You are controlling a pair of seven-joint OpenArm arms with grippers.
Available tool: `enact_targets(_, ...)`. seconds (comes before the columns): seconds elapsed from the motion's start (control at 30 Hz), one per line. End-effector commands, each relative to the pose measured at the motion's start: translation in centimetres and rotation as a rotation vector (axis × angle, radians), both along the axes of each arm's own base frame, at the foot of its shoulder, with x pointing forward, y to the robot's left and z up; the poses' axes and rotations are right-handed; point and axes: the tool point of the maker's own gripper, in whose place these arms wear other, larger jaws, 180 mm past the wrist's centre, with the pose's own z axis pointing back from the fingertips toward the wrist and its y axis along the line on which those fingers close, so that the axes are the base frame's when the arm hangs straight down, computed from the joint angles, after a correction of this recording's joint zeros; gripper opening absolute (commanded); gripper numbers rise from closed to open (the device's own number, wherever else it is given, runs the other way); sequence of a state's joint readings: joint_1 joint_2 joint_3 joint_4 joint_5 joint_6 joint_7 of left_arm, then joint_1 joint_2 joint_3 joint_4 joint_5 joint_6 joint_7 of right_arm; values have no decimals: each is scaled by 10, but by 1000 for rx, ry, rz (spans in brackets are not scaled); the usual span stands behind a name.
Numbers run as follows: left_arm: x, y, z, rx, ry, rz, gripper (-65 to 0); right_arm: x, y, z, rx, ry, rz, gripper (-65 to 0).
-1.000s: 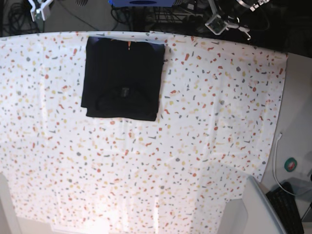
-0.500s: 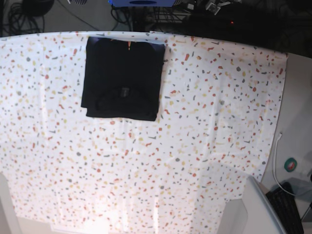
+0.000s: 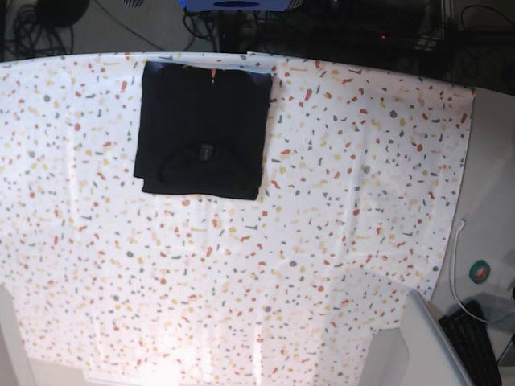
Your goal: Layout the t-shirt on the table in an organized manner, then fold the t-shirt properly
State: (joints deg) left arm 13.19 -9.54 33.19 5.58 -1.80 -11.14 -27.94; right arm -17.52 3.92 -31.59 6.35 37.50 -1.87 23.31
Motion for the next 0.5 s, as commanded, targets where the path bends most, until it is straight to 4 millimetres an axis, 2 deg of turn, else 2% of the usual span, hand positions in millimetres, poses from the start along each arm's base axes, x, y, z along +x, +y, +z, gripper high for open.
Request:
enact_targets(0.0,-21,4,2,9,53,-11,-650,-1,-9,1,-18,7,-44,-650)
enact_targets(0.17,-22,1,0,15,65,-6,-650,6,-17,-1,-45,15,-203,-650)
enact_targets(0.37,-16,1,-1,15,56,-6,-650,39,-19,-6,-44,-38,-208,-650)
enact_targets(0.47,-2,1,-3,16,34,-5,-650,54,-23,-7,-47,-61,-204,-650)
